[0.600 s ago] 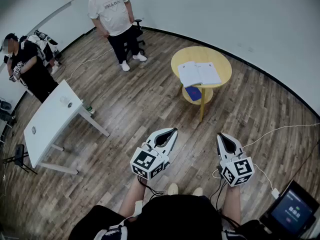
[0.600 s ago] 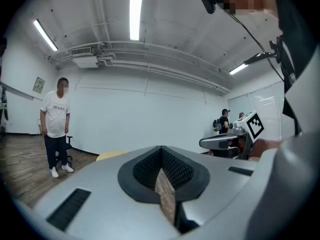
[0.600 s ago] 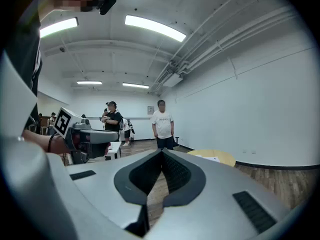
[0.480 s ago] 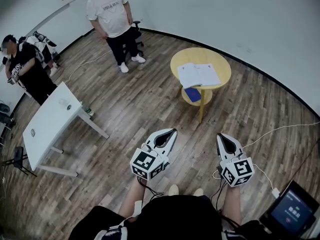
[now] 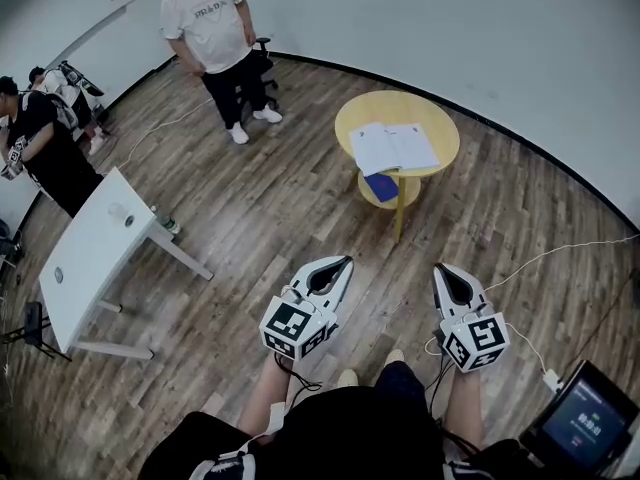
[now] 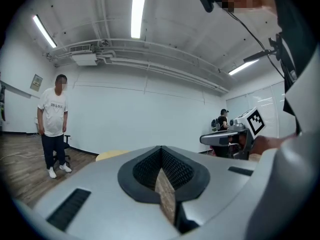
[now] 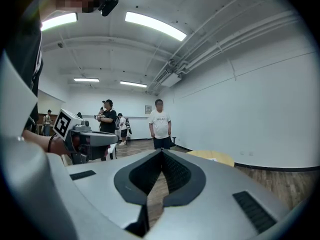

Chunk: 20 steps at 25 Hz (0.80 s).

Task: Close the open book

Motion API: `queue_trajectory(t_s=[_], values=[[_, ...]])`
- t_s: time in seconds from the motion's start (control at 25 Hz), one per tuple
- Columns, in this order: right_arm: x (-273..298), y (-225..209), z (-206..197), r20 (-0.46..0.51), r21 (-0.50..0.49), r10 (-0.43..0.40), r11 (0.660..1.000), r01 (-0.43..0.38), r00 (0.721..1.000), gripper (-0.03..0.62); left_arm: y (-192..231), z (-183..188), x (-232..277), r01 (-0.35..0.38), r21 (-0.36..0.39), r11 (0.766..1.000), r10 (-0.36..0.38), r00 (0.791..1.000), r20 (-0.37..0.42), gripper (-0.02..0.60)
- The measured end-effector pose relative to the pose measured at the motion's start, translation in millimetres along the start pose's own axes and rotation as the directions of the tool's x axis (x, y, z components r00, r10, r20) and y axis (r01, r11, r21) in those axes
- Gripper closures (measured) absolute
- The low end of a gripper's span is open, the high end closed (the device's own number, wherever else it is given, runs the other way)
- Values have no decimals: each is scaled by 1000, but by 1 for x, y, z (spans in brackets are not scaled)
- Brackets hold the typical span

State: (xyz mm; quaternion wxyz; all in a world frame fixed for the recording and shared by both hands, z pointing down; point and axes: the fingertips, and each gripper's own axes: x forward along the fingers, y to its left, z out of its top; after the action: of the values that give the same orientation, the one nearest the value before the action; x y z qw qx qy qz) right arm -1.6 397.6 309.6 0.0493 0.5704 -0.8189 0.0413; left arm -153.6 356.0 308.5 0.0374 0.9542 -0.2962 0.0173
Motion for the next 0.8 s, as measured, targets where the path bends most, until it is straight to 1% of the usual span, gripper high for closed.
queue_trajectory(t_s=[0.08,0.24,0.4,0.48,0.6,0.8], values=[[10,-11,-4,-3,7,3,1000,-3,1000,597,6,-6,13,0,-3,1000,0,1000,-11,583],[50,-60,-22,-16,35,14,999,-13,1000,597,31,-24,68,-20,-19,1000,19,999,-38,583],[58,-64,-19,-12,34,20,999,-20,1000,597,37,-22,70,-27,-4,1000,27,999,-35,583],[67,-73,-17,-6,32,27,999,-27,1000,597,42,-20,78,-35,2,999,35,999,-31,583],[111,-119,-14,-12,27,52,998,-52,999,597,69,-18,130,-58,-8,998,58,998,-30,583],[180,-189,-5,-35,38,121,992,-120,992,597,111,-12,212,-110,-36,993,109,993,-41,583]])
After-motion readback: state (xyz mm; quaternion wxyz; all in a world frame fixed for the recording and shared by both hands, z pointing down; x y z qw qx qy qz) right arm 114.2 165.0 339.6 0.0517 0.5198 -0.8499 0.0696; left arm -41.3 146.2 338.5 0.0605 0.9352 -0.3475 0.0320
